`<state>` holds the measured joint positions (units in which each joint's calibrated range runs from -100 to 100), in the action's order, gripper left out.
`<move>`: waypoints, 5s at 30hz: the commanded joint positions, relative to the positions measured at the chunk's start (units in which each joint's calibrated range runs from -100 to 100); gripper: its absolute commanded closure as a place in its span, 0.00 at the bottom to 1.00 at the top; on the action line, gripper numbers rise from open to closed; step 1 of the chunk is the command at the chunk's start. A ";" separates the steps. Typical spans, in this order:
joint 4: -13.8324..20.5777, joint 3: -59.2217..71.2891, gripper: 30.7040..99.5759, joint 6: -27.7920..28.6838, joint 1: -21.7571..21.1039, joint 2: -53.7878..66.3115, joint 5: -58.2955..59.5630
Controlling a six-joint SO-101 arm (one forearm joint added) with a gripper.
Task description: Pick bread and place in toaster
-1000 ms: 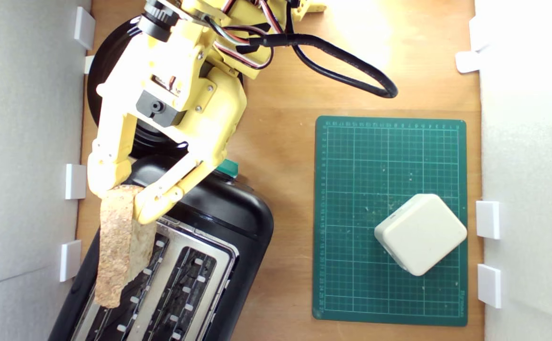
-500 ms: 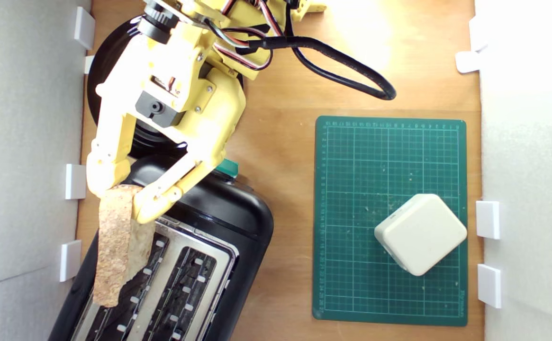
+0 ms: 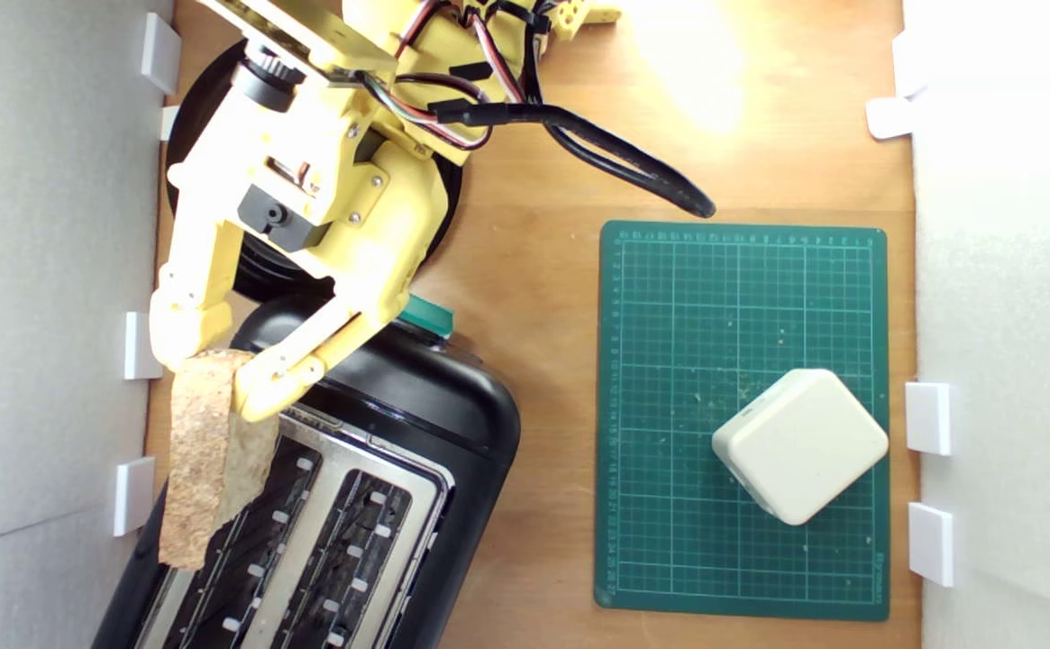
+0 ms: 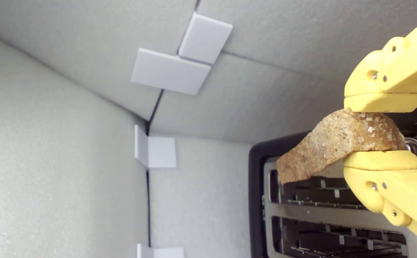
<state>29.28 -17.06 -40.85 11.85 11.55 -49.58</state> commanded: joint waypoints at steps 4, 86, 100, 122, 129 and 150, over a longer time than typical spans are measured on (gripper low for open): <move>-0.26 -3.05 0.61 0.18 -0.41 0.43 1.71; -9.15 -3.14 0.41 -4.22 -4.76 -15.29 2.99; -8.33 -3.23 0.34 -4.63 -3.80 -10.39 2.99; -11.87 -3.14 0.34 -8.09 2.97 -9.72 3.07; -12.59 -3.32 0.34 -7.98 1.60 -7.47 3.07; -17.40 5.30 0.34 6.56 -4.84 15.57 1.97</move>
<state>11.33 -15.58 -37.02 9.02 20.62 -47.46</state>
